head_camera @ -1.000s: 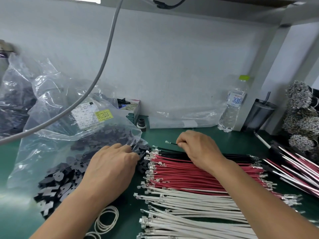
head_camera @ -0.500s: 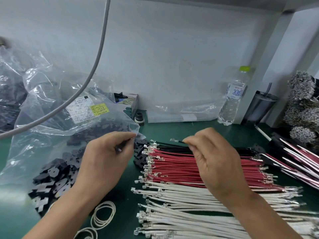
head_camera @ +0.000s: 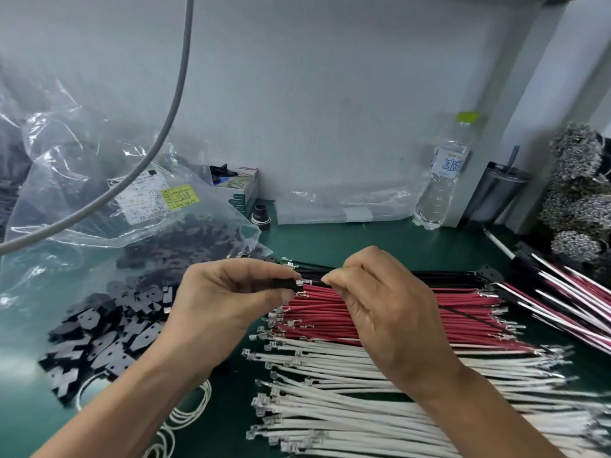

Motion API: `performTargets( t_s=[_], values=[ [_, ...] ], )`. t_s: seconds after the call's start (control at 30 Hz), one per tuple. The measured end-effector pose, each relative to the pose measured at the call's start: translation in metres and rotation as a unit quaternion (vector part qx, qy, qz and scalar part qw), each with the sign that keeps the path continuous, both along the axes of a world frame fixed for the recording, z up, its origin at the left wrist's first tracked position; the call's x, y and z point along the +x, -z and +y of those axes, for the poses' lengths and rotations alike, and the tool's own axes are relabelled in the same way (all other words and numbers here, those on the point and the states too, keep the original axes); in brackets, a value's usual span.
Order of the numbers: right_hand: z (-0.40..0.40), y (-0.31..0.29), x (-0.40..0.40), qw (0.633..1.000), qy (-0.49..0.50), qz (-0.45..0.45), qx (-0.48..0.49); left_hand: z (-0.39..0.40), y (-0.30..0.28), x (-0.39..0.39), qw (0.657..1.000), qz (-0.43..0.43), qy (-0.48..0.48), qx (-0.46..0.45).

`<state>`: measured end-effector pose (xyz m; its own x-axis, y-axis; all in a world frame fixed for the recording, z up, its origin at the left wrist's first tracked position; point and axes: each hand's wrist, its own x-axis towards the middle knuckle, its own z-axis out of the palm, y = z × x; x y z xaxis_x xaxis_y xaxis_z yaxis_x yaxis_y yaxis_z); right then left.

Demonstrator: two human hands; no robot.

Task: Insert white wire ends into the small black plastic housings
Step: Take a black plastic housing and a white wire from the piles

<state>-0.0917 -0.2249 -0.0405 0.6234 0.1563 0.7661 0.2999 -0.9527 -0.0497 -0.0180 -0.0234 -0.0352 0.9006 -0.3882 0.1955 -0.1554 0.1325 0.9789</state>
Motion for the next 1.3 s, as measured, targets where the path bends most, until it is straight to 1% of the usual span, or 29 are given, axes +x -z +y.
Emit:
performTargets(
  t_s=[0.17, 0.4, 0.5, 0.6, 0.7, 0.73, 0.8, 0.93, 1.03, 1.1, 1.2, 1.3],
  values=[
    [-0.001, -0.002, -0.001, 1.0, -0.001, 0.013, 0.007, 0.0, -0.001, 0.0, 1.0, 0.012, 0.011, -0.002],
    [0.004, -0.004, -0.002, 0.999, -0.023, 0.03, 0.031, 0.001, 0.0, -0.001, 0.999, -0.017, 0.012, 0.034],
    [0.003, -0.007, -0.003, 0.997, -0.043, 0.039, 0.046, 0.003, -0.001, 0.0, 0.999, 0.003, 0.008, 0.037],
    [0.005, -0.007, -0.005, 0.999, -0.033, 0.036, 0.018, 0.004, -0.001, -0.001, 0.999, -0.001, 0.003, 0.049],
    [0.004, -0.007, -0.005, 0.998, -0.013, 0.029, -0.055, 0.003, -0.002, -0.002, 0.994, -0.058, -0.005, 0.089],
    [0.004, -0.007, -0.005, 0.998, -0.012, 0.027, -0.064, 0.003, -0.001, -0.002, 0.993, -0.067, -0.009, 0.097],
    [0.005, -0.006, -0.003, 0.999, -0.022, 0.027, -0.04, 0.002, -0.002, -0.003, 0.993, -0.062, -0.013, 0.095],
    [0.013, -0.001, -0.001, 0.995, -0.06, 0.057, 0.063, 0.001, -0.005, -0.008, 0.998, -0.037, 0.011, 0.053],
    [0.009, -0.005, 0.0, 0.991, -0.049, 0.07, 0.104, -0.002, -0.005, -0.008, 0.999, -0.02, -0.002, 0.026],
    [0.004, -0.006, 0.001, 0.992, -0.029, 0.067, 0.106, -0.003, -0.004, -0.009, 0.999, -0.022, -0.011, 0.024],
    [0.007, -0.002, 0.002, 0.997, -0.023, 0.046, 0.059, -0.004, -0.001, -0.009, 0.999, -0.032, -0.013, 0.04],
    [0.011, -0.001, 0.002, 0.998, -0.028, 0.032, 0.04, -0.003, -0.001, -0.009, 0.999, -0.039, -0.02, 0.03]
  ],
)
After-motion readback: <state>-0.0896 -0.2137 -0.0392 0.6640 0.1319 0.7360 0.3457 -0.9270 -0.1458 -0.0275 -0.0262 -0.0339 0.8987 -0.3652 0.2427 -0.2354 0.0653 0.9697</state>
